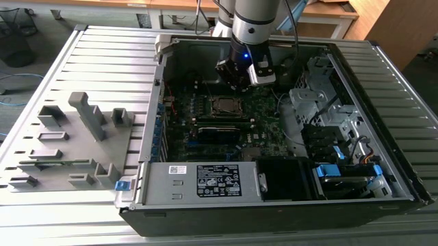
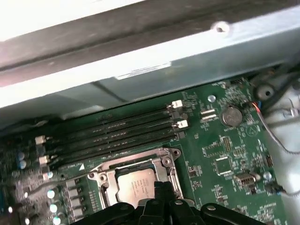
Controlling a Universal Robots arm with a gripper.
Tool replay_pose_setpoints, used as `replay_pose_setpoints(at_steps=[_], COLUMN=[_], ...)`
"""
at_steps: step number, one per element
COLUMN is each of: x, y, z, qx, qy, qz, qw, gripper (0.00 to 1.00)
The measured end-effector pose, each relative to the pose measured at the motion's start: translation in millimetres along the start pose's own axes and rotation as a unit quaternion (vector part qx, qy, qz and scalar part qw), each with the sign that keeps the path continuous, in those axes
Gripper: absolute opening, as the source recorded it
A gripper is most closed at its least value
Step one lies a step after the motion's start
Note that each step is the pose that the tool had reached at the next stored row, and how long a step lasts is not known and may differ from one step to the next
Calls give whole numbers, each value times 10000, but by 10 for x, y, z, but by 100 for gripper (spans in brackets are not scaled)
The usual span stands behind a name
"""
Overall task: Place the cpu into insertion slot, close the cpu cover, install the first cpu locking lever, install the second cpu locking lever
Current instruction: 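Close the cpu cover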
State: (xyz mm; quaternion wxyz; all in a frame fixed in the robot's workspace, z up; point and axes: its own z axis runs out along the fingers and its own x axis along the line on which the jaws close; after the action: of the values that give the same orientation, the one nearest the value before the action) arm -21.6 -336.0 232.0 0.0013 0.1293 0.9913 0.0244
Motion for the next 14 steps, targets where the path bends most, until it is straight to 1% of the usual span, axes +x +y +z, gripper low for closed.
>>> replay_pose_setpoints(at_steps=[3,6,8,13,14], x=[0,0,0,0,0], y=[0,0,-1,-1,-1], z=[4,7,9,11,11], qx=[1,2,3,4,4], qy=[13,26,35,56,57], qz=[-275,-545,-724,-1157,-1176], qw=[9996,9985,9974,9933,9930], gripper=[11,11,11,11,11])
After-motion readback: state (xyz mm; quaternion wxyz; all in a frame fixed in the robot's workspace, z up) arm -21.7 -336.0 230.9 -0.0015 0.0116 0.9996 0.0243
